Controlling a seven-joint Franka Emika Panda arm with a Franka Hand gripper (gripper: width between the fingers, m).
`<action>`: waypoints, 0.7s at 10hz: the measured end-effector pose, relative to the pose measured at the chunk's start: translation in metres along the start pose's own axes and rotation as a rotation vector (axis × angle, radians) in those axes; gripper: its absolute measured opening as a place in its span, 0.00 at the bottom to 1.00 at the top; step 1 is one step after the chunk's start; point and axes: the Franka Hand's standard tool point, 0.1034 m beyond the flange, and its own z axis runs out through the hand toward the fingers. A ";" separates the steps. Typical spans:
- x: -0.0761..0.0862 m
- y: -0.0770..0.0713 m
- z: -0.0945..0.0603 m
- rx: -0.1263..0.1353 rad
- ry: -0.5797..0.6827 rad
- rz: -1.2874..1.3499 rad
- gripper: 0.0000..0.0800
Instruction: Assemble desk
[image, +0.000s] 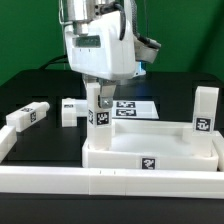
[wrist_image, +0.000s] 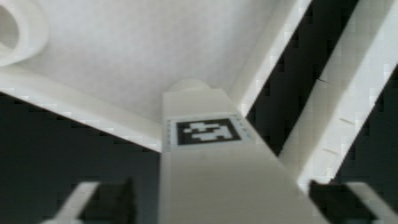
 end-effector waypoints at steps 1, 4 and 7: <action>-0.002 -0.001 0.000 -0.005 -0.004 -0.075 0.77; -0.010 -0.005 0.001 -0.008 -0.004 -0.395 0.81; -0.007 -0.004 -0.001 -0.006 -0.003 -0.697 0.81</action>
Offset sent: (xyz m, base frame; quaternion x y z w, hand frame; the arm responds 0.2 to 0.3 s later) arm -0.0003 0.0125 0.0047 -0.0191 0.0050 -0.2758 0.9610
